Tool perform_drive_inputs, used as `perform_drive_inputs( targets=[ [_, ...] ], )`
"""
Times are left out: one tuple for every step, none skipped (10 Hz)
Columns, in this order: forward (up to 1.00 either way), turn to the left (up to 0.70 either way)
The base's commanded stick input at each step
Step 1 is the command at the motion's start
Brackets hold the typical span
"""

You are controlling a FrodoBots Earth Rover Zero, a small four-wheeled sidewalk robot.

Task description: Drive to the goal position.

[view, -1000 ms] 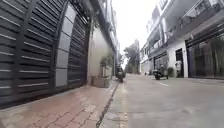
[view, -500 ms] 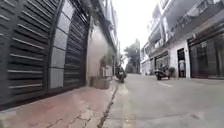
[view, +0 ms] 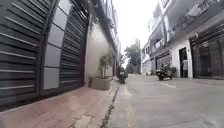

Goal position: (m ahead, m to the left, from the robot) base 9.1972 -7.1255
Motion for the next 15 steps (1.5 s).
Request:
perform_drive_inputs(
  targets=[
    [0.45,-0.43],
    [0.45,-0.45],
    [0.46,-0.46],
    [0.46,-0.46],
    [0.46,-0.46],
    [0.46,-0.46],
    [0.46,-0.46],
    [0.46,-0.46],
    [0.46,-0.46],
    [0.46,-0.46],
    [0.46,-0.46],
    [0.46,-0.46],
    [0.46,-0.46],
    [0.46,-0.46],
    [0.46,-0.46]
  ],
)
